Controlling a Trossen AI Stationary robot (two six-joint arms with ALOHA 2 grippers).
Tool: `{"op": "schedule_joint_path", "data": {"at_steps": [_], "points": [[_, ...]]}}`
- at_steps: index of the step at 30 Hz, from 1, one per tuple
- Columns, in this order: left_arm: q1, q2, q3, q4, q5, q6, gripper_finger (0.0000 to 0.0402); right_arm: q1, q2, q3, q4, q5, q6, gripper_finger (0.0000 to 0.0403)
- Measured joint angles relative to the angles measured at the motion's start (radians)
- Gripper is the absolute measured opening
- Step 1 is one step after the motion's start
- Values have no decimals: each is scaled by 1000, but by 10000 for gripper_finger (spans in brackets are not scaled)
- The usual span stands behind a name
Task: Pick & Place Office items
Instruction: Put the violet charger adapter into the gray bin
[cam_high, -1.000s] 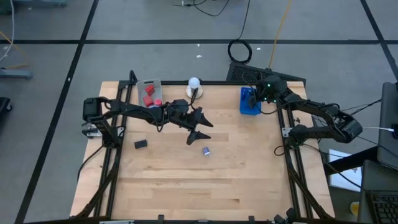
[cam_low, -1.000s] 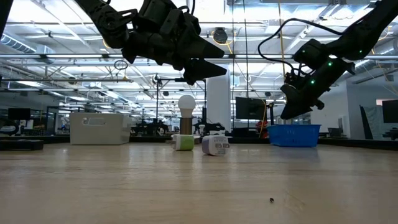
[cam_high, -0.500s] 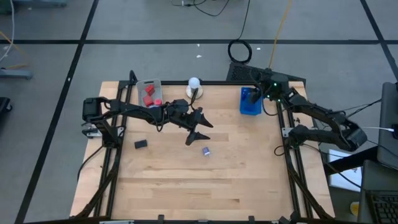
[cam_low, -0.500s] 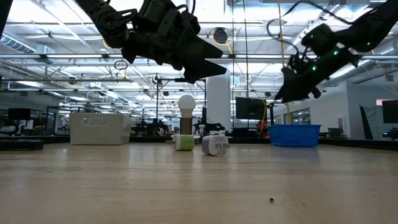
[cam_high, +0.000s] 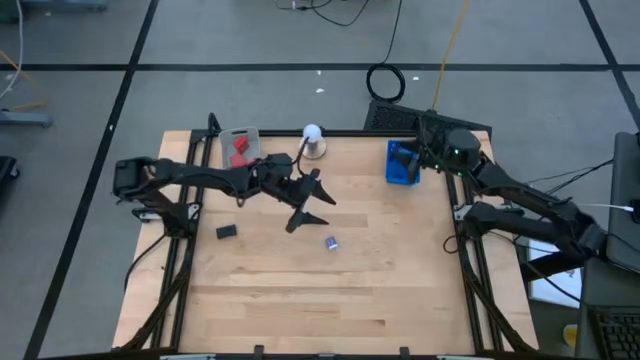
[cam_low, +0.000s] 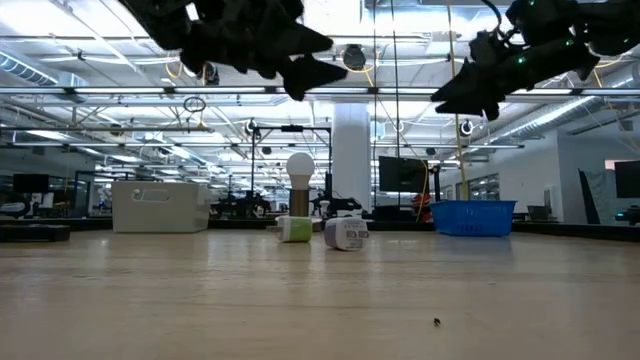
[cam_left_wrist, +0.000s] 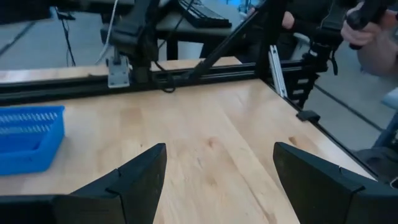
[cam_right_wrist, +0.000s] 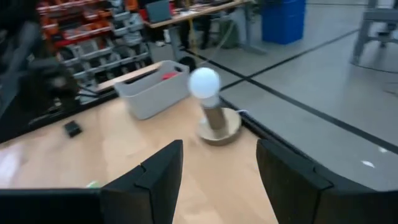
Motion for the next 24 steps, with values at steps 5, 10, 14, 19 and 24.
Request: {"op": "schedule_joint_path", "data": {"at_steps": [5, 10, 14, 19, 24], "points": [[-6, -94, 0, -130, -36, 48, 298, 88, -3, 0, 14, 2, 13, 199], [-25, -156, 1, -250, -90, 64, 298, 173, -3, 0, 61, 38, 25, 199], [-49, -165, 0, -364, -147, 54, 298, 235, -2, 0, 93, 84, 21, 199], [-80, -165, 0, -490, -310, 69, 298, 294, -2, 0, 107, 83, 72, 199], [-109, -165, 0, -502, -357, 166, 298, 361, 5, 0, 103, 85, 119, 199]]}}
